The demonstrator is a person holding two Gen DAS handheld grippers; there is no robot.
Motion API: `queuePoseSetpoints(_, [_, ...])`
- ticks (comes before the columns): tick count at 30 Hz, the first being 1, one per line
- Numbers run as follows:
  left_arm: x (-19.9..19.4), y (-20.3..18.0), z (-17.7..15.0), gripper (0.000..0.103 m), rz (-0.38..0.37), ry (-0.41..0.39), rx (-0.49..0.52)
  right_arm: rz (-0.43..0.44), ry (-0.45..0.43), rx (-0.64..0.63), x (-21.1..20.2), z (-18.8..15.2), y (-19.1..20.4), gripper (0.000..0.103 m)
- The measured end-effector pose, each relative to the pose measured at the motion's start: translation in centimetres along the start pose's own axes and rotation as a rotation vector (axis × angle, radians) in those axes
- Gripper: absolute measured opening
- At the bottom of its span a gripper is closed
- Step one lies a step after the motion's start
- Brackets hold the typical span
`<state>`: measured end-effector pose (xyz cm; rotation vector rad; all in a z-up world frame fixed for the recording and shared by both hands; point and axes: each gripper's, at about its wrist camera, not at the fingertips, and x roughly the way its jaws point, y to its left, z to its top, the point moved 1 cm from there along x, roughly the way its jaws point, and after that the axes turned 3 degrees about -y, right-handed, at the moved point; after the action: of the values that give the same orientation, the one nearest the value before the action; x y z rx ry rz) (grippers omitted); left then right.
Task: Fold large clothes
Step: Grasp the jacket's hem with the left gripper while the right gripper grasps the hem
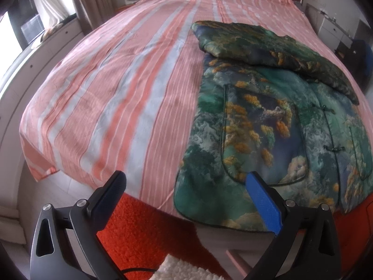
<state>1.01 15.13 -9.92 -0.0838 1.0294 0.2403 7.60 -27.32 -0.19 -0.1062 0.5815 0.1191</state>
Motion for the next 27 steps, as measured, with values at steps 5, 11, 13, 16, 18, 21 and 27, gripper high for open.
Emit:
queuePoseSetpoints(5, [0.7,0.1,0.7,0.102,-0.082,0.02,-0.025,-0.002,0.075,0.039,-2.1,-2.8,-3.4,0.103])
queuePoseSetpoints(11, [4.6,-2.7,0.4,0.102,-0.153,0.105,0.047,0.109,0.318,0.248,-0.4,-7.6,-9.1,0.103])
queuePoseSetpoints(13, [5.7,-3.6,0.1,0.102,-0.143,0.126,0.086,0.169,0.362,0.287,0.1,-8.6,-9.1,0.103])
queuePoseSetpoints(16, [6.3,-4.0,-0.1,0.102,-0.116,0.126,0.113,0.208,0.401,0.291,1.2,-9.3,-8.5,0.102])
queuePoseSetpoints(18, [6.1,-3.7,0.3,0.102,-0.104,0.113,0.108,0.241,0.435,0.336,2.6,-9.6,-8.5,0.097])
queuePoseSetpoints(21, [6.4,-2.9,0.5,0.102,-0.123,0.137,0.1,0.323,0.492,0.398,4.3,-9.8,-7.8,0.08])
queuePoseSetpoints(27, [6.3,-2.3,-0.8,0.083,-0.203,0.205,0.095,0.341,0.616,0.308,6.1,-10.5,-5.7,0.036])
